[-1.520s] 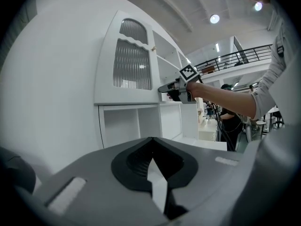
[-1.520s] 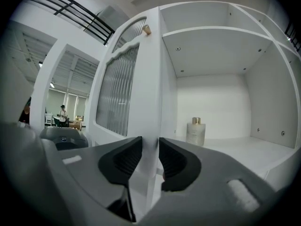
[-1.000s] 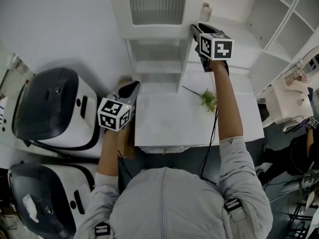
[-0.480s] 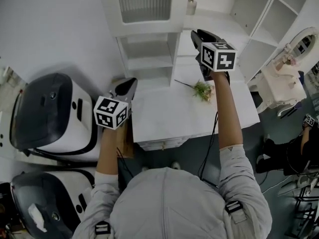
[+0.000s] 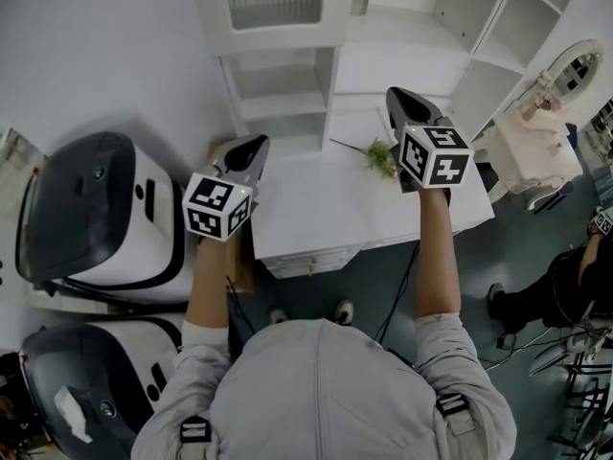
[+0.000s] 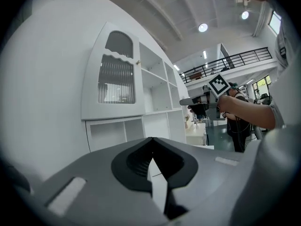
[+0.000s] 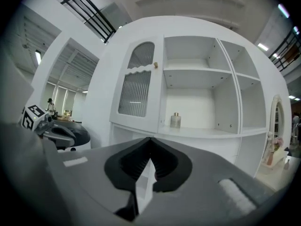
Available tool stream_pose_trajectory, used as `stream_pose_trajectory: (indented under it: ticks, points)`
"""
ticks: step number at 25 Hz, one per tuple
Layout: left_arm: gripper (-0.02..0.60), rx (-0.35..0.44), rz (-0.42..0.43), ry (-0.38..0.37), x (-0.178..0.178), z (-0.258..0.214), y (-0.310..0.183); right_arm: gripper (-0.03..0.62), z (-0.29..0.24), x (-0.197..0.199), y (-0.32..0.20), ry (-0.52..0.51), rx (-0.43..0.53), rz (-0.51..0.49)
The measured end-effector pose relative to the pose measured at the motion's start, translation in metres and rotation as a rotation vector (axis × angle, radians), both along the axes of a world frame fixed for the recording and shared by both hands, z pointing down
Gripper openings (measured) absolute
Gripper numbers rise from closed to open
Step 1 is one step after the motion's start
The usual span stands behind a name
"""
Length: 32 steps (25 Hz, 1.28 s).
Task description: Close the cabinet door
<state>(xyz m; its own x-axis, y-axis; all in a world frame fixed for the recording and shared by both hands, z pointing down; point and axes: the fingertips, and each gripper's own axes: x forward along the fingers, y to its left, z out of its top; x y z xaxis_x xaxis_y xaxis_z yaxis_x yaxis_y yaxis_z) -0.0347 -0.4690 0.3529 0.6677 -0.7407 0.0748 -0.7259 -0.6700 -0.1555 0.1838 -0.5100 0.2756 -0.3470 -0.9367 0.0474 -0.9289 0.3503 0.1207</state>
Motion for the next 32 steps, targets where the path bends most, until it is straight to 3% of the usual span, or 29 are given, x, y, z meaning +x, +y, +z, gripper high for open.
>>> stream_pose_trajectory:
  ticks: [8,14,32]
  points:
    - [0.018,0.052,0.009,-0.001,0.005,-0.024,0.014,0.002,0.009,0.003,0.050,0.081,0.005,-0.051]
    - [0.018,0.084,-0.047,-0.002,-0.004,-0.039,0.023,0.002,0.008,0.001,0.071,0.006,0.024,-0.056]
    - [0.018,0.110,-0.084,-0.030,-0.008,-0.050,0.036,0.002,0.006,-0.010,0.083,0.063,0.021,-0.130]
